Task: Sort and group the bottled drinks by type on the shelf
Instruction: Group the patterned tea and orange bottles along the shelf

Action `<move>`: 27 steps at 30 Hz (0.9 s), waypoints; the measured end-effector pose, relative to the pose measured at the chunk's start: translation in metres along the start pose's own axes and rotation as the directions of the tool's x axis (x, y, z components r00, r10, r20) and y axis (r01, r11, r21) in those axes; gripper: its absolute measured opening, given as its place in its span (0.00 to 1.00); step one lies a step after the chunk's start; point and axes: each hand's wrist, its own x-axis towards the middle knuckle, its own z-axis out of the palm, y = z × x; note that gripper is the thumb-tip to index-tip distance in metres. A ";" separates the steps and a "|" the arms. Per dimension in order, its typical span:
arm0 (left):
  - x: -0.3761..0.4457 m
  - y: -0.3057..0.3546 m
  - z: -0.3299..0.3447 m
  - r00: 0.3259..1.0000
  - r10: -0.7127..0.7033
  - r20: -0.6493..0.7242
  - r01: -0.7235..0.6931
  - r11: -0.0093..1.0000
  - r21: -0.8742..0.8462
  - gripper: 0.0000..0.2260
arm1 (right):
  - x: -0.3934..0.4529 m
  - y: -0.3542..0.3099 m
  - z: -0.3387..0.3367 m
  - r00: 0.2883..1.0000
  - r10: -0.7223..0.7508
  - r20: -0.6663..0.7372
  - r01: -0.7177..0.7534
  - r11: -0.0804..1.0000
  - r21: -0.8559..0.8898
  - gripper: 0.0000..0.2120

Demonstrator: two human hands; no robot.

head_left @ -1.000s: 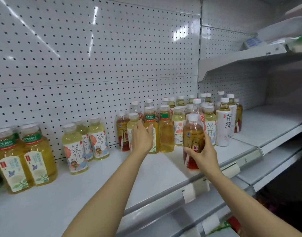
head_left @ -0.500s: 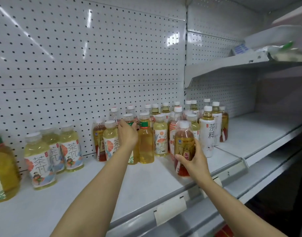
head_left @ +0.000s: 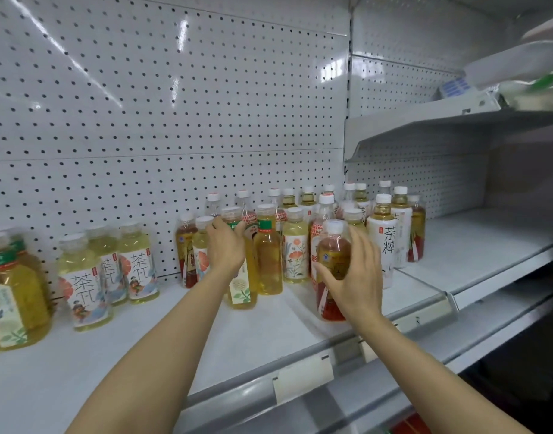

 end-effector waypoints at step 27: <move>-0.060 -0.074 -0.144 0.944 -0.068 -0.324 0.049 0.997 -0.067 0.18 | 0.025 -0.063 0.133 0.819 0.259 0.513 -0.436 0.862 0.259 0.43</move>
